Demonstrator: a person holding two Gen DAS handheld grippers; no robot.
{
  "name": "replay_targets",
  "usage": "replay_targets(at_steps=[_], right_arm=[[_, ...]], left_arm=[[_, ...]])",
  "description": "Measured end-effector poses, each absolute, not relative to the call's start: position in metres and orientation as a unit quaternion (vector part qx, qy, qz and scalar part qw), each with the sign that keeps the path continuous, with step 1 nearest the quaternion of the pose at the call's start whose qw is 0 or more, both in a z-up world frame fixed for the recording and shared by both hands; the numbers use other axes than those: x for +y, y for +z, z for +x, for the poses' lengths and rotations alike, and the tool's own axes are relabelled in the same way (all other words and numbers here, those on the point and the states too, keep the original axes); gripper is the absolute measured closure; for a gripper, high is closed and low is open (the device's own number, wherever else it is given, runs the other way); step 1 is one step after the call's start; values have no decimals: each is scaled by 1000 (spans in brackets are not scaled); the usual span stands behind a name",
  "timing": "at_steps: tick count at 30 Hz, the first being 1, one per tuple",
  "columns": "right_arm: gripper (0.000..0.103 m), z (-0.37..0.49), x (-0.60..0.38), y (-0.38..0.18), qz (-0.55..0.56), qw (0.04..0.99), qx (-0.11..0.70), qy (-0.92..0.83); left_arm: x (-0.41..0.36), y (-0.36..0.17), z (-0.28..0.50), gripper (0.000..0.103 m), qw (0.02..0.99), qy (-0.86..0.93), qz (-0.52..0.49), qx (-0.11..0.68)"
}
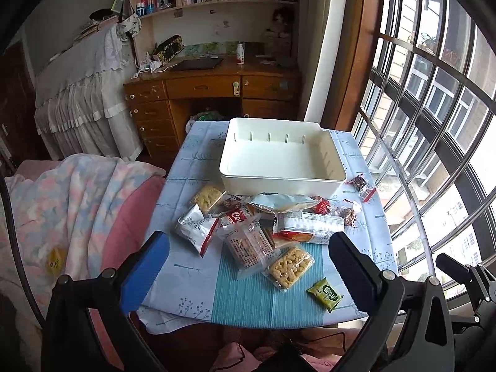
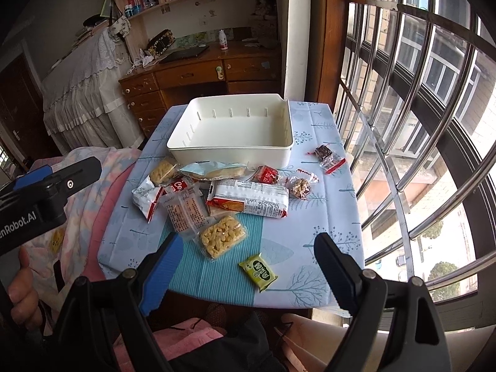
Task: Organize snacks
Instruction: 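Move both tools toward the snack packets in front of the white tray, then grasp the clear puffed-corn bag with the left tool while the right tool grasps the green cake packet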
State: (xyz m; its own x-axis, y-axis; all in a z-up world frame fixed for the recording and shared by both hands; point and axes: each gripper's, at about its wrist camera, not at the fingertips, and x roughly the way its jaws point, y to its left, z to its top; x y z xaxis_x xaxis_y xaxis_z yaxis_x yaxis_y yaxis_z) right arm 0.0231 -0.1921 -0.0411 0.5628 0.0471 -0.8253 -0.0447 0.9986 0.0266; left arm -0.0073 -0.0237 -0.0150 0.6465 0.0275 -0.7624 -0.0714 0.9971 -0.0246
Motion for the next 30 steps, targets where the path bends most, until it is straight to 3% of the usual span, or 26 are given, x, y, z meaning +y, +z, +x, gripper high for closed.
replay_targets(at_steps=[20,30], right_arm=[[16,30,-207,-52,-74,906,409,83],[16,29,-200,-86,-125,887,432,102]], left_arm=[[-34,-49,-8,1,880,63,-50,468],[-41,-87,20,1,843,43,-54,534]])
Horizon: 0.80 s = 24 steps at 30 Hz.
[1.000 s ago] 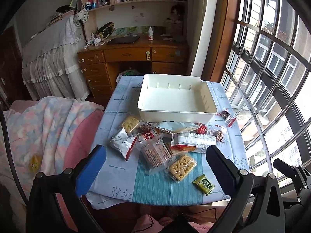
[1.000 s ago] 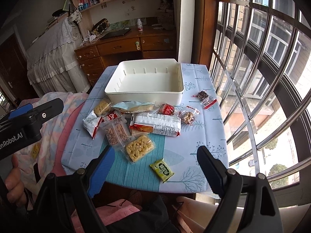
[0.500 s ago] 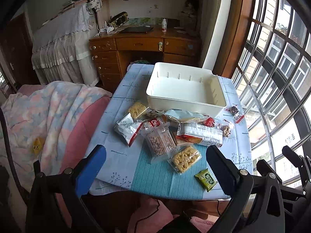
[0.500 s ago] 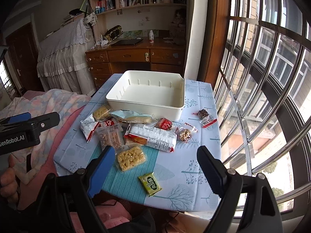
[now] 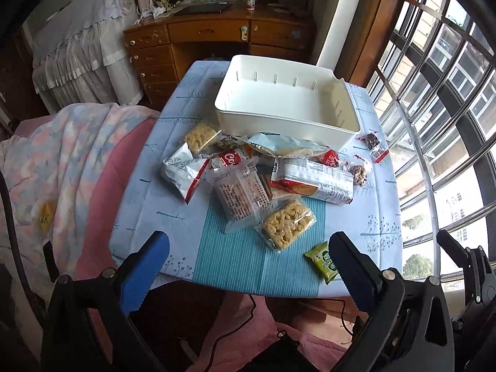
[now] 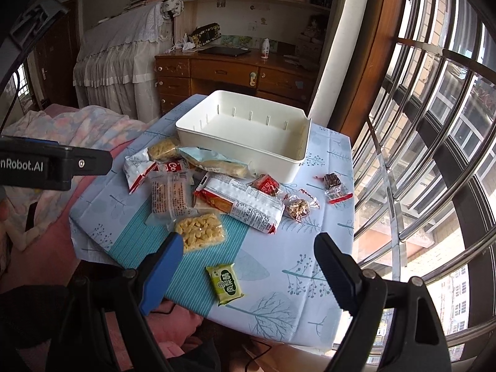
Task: Organize snacks
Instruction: 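Grasp the clear puffed-corn bag with the left tool while the right tool grasps the green cake packet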
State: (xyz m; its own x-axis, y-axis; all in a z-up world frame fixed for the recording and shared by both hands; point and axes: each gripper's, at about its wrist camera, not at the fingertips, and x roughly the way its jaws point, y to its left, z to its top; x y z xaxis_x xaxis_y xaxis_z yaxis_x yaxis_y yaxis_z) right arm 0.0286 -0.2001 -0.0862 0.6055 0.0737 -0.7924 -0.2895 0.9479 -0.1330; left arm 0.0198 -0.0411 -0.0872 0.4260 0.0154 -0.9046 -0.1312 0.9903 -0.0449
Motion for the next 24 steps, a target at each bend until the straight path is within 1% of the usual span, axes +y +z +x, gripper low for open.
replay_targets(at_steps=[9,16,18,20,24], right_arm=[[16,33,-197,-124,-125,857,485,118],[16,30,-195,-160,-134,843,503,135],[18,30,-194,-170,-141,840,505,141],[22,30,-194,-181,-150,835,510,143],[27,30,-193,-202,-157,830,517,140]], left_arm=[[-56,-141,54,1,796,-4,-48,603],[-80,-183,84,1,764,-42,-26,644],[-89,-195,94,2,755,-53,-11,653],[-97,-205,101,2,748,-62,4,661],[-111,-230,116,6,727,-74,40,682]])
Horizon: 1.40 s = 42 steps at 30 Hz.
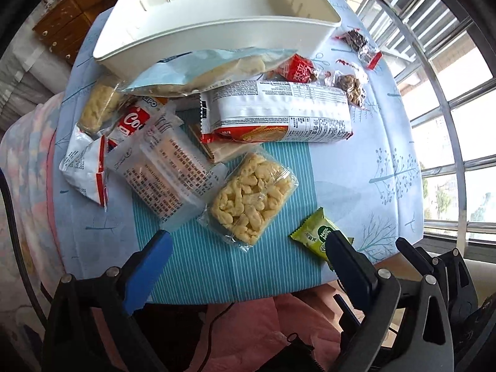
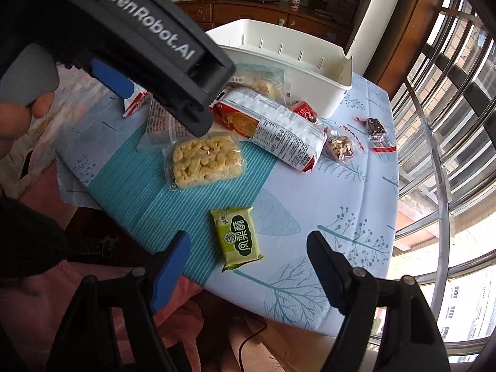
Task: Organize snacks
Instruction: 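Grasp the clear puffed-corn bag with the left tool while the right tool grasps the green cake packet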
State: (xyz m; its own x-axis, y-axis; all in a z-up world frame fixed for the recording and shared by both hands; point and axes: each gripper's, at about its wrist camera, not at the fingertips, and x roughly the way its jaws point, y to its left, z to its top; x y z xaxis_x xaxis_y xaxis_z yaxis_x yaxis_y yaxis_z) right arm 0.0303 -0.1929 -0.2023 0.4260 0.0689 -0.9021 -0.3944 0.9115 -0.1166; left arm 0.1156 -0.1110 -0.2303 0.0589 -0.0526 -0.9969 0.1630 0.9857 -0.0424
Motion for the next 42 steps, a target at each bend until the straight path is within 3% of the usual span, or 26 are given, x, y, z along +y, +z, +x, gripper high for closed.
replay_targets(at_steps=[5,11,14,20,38,39,40,42], right_arm=[[35,33,-192,-228,-150,815,540,147],[39,40,-194,-250,-136,807,561,129],[46,44,-196,-259,-126,801,572,125],[51,48,-198,-270,-105,799,581,113],[53,59,-204,-284,-88,795,590,111],[54,59,-204,-284,-87,795,590,110],[62,59,-204,-283,-85,795,590,110],[62,60,-205,-283,-79,794,593,106]], left_arm=[[-127,-260,130,11,696,-83,80,709],[-143,-292,146,25,653,-87,135,740],[-151,-303,154,25,643,-87,153,746],[-166,-321,170,29,629,-90,180,751],[-219,-366,180,29,617,-113,239,742],[-220,-365,183,31,617,-114,237,742],[-229,-358,182,34,618,-117,233,741],[-224,-355,184,37,617,-121,222,745]])
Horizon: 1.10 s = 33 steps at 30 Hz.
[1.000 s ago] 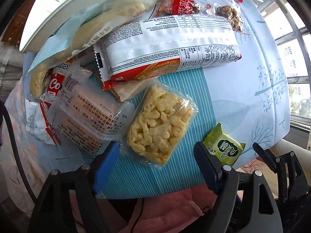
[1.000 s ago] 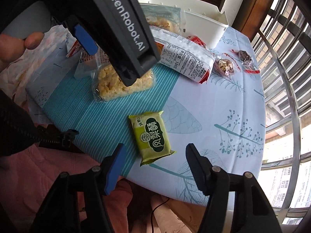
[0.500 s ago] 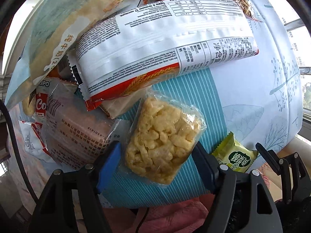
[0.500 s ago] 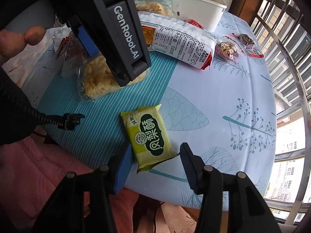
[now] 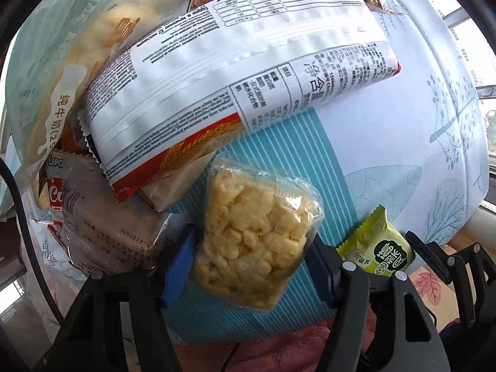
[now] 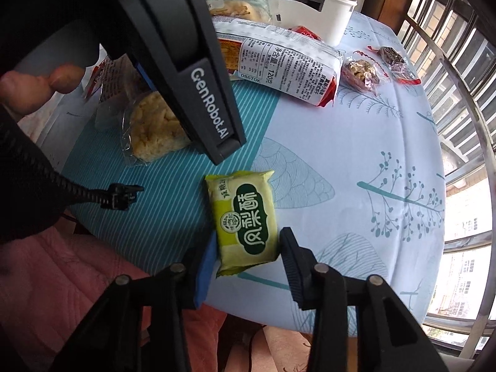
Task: Organize snacks
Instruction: 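Grasp the clear puffed-corn bag with the left tool while the right tool grasps the green cake packet, then lift both held packets and carry them over the white tray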
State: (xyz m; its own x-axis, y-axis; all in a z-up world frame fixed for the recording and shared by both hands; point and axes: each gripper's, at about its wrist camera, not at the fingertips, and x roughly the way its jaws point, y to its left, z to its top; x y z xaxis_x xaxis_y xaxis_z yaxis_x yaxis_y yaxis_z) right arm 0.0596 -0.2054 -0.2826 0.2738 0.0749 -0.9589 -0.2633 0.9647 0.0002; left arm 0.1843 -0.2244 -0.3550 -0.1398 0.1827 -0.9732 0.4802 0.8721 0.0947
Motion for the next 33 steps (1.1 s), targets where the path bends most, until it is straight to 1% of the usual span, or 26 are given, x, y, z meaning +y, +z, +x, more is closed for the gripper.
replay_targets(at_steps=[7,11,16,24,29,33], right_arm=[[62,60,-214,-277,-60,793,598,95],[63,56,-220,-270,-53,798,595,85],[63,50,-228,-255,-48,810,580,77],[63,42,-233,-229,-51,831,548,78],[63,47,-237,-204,-38,851,516,87],[63,54,-240,-183,-24,866,491,92]], left_arm=[[-224,-342,187,42,626,-115,217,740],[-217,-335,175,42,627,-107,200,745],[-206,-314,161,42,643,-104,174,739],[-185,-250,141,42,699,-110,101,699],[-168,-199,130,42,745,-118,64,653],[-133,-166,108,42,780,-128,34,612]])
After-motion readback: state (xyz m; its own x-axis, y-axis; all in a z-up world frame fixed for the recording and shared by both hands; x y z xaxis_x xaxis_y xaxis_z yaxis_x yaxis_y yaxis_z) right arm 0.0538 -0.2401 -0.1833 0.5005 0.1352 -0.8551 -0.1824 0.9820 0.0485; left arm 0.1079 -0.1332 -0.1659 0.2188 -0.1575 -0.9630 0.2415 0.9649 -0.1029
